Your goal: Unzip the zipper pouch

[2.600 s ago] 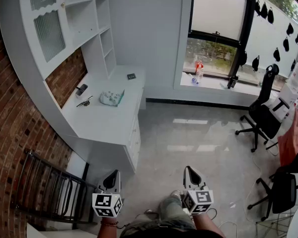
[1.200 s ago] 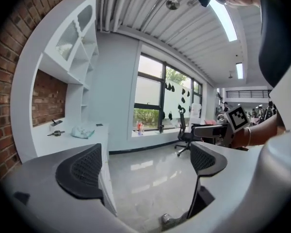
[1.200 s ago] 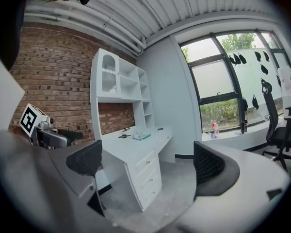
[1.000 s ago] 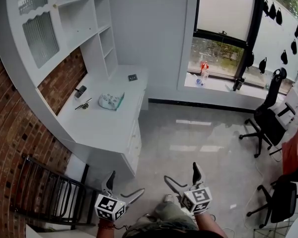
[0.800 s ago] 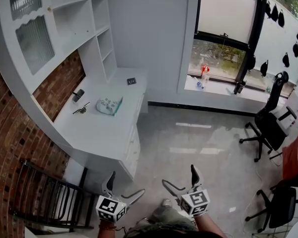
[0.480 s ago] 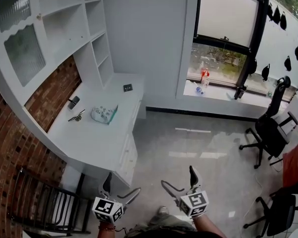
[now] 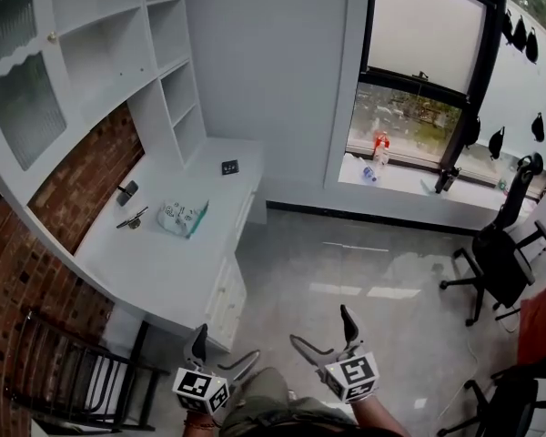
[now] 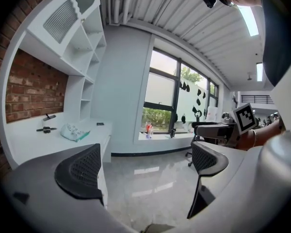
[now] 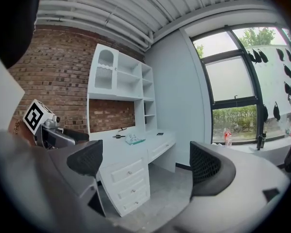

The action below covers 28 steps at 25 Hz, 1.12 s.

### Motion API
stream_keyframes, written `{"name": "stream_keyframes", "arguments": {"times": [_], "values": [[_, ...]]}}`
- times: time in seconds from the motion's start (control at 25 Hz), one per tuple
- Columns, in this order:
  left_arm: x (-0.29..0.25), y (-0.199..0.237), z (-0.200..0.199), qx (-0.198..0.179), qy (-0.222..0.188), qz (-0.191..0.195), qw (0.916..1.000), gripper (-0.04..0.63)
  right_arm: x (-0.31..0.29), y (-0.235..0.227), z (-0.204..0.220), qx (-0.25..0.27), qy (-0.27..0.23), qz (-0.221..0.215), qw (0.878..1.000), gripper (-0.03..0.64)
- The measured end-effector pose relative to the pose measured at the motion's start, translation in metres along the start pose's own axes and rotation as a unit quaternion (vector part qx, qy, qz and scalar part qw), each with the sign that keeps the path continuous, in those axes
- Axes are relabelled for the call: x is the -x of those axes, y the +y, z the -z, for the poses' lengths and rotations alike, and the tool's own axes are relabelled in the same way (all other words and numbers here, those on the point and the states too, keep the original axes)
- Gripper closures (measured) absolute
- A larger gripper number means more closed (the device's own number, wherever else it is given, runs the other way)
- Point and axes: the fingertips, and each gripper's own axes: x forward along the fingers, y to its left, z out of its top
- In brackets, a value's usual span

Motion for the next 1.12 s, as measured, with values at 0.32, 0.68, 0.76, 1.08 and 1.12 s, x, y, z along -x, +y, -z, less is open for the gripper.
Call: {"name": "stream_keyframes", "arguments": {"times": [0.32,0.68,0.76,1.08,1.12], "values": [[-0.052,0.031,-0.012,-0.008,-0.001,-0.015,0.9999,0.028,-0.050,-0.033,0.013,0.005,0.022,-0.010,1.000,0.061],[-0.151,0.094,-0.046,-0.015,-0.009,-0.010,0.9998,0.028,-0.158,-0.092,0.000,0.000,0.027,-0.011,1.000,0.064],[-0.175,0.108,-0.054,-0.016,-0.005,-0.008,0.9998,0.028,-0.186,-0.105,-0.006,0.000,0.031,-0.018,0.999,0.071],[-0.252,0.181,-0.087,0.006,0.004,-0.027,0.9996,0.029,-0.304,-0.133,-0.023,-0.008,0.047,-0.068,0.997,0.092],[-0.259,0.191,-0.089,0.003,0.007,-0.032,0.9995,0.029,-0.319,-0.136,-0.025,-0.009,0.048,-0.074,0.996,0.092]]}}
